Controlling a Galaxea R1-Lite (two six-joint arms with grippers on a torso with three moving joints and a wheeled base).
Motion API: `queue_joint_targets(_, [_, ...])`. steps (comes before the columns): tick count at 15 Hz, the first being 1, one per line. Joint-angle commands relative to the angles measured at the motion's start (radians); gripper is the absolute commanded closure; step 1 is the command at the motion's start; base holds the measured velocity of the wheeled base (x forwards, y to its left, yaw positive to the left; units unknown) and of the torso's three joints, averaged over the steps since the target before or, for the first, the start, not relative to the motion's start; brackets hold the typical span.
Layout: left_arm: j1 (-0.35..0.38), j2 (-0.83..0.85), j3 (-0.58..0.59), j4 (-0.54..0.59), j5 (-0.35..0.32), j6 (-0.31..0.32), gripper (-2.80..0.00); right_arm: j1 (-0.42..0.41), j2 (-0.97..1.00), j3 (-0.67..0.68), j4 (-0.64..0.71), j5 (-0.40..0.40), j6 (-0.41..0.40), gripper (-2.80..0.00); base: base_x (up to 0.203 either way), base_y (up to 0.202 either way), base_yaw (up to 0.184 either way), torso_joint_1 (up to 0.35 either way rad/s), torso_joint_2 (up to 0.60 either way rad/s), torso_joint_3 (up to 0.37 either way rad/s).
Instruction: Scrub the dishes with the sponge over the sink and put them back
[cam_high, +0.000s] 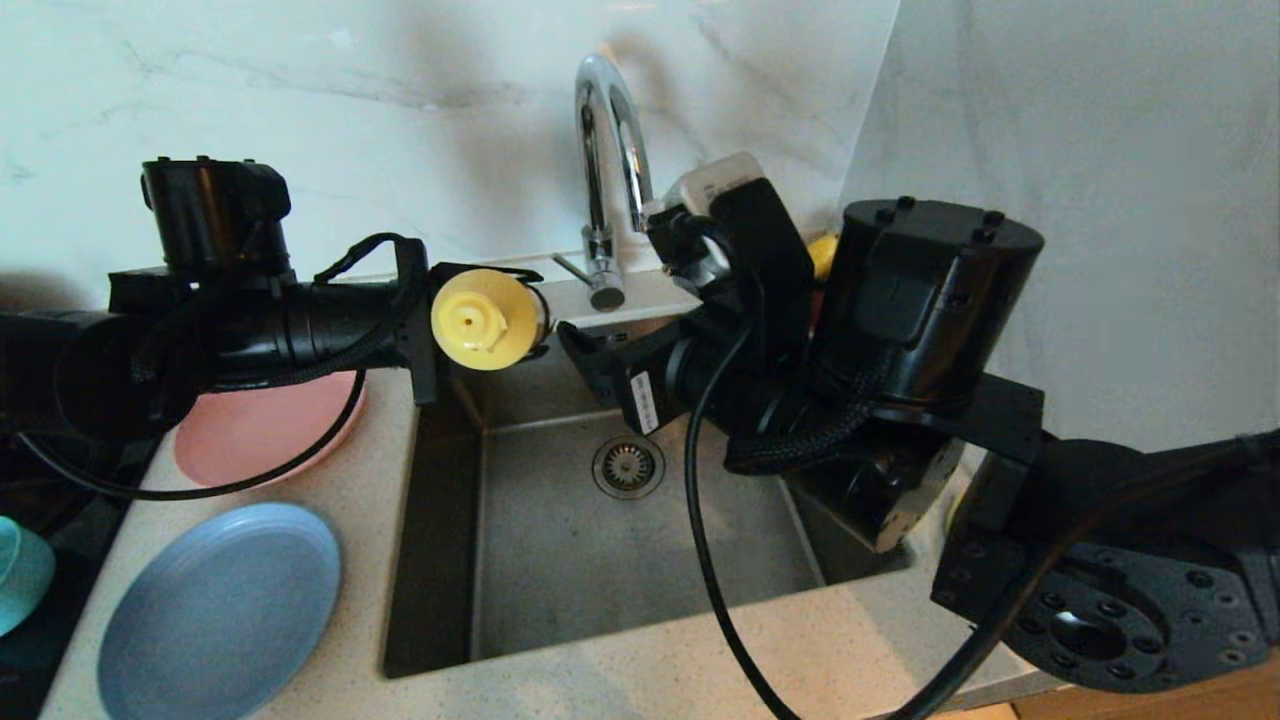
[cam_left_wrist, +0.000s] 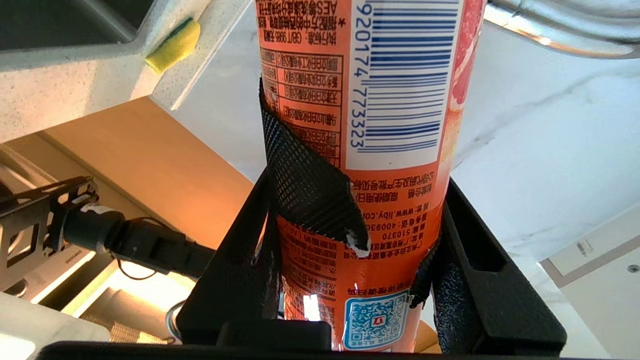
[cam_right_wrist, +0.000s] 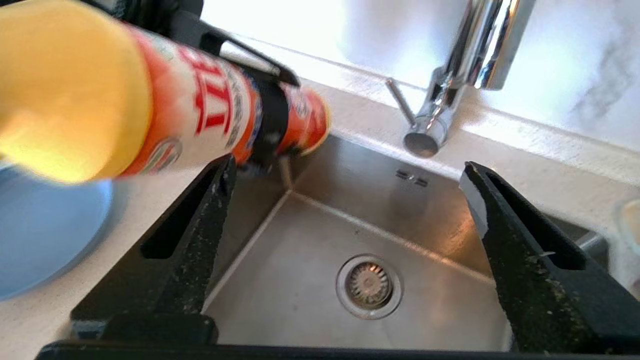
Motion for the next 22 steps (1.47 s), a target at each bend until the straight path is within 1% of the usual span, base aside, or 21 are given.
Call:
queue_joint_targets(1, [-0.032, 0.023, -0.001, -0.003, -0.006, -0.009, 0.0, 0.001, 0.036, -0.033, -0.015, -0.002, -0.008, -2.8, 0.0, 0.0, 0.0, 0.0, 0.0, 0.0])
queue_joint_targets(4, [-0.056, 0.034, -0.005, -0.004, -0.007, -0.009, 0.0, 0.001, 0.053, -0.06, -0.023, -0.003, -0.023, -2.8, 0.0, 0.0, 0.0, 0.0, 0.0, 0.0])
queue_joint_targets(5, [-0.069, 0.031, -0.004, -0.003, -0.008, -0.009, 0.0, 0.001, 0.07, -0.09, -0.046, -0.003, -0.034, -2.8, 0.0, 0.0, 0.0, 0.0, 0.0, 0.0])
queue_joint_targets(7, [-0.072, 0.03, -0.005, -0.001, -0.01, -0.011, 0.0, -0.002, 0.097, -0.115, -0.071, -0.002, -0.059, -2.8, 0.0, 0.0, 0.0, 0.0, 0.0, 0.0])
queue_joint_targets(11, [-0.069, 0.028, -0.008, -0.005, -0.01, -0.011, 0.0, -0.011, 0.102, -0.089, -0.104, -0.002, -0.055, -2.8, 0.0, 0.0, 0.0, 0.0, 0.0, 0.0])
queue_joint_targets(13, [-0.065, 0.024, -0.015, -0.004, -0.009, -0.011, 0.0, -0.028, 0.079, -0.022, -0.114, 0.0, -0.053, -2.8, 0.0, 0.0, 0.0, 0.0, 0.0, 0.0])
queue_joint_targets(16, [-0.057, 0.013, -0.036, -0.001, -0.008, -0.012, 0.0, -0.036, 0.039, 0.063, -0.166, 0.0, -0.056, -2.8, 0.0, 0.0, 0.0, 0.0, 0.0, 0.0])
queue_joint_targets(18, [-0.055, 0.012, -0.047, 0.008, -0.007, -0.026, 0.0, -0.036, 0.004, 0.114, -0.174, 0.002, -0.058, -2.8, 0.0, 0.0, 0.0, 0.0, 0.0, 0.0])
queue_joint_targets(21, [-0.049, 0.022, -0.09, 0.041, 0.006, -0.026, 0.0, -0.016, -0.021, 0.184, -0.2, 0.009, -0.068, -2.8, 0.0, 0.0, 0.0, 0.0, 0.0, 0.0])
queue_joint_targets(22, [-0.048, 0.03, -0.103, 0.053, 0.015, -0.025, 0.0, -0.011, -0.011, 0.183, -0.218, 0.01, -0.076, -2.8, 0.0, 0.0, 0.0, 0.0, 0.0, 0.0])
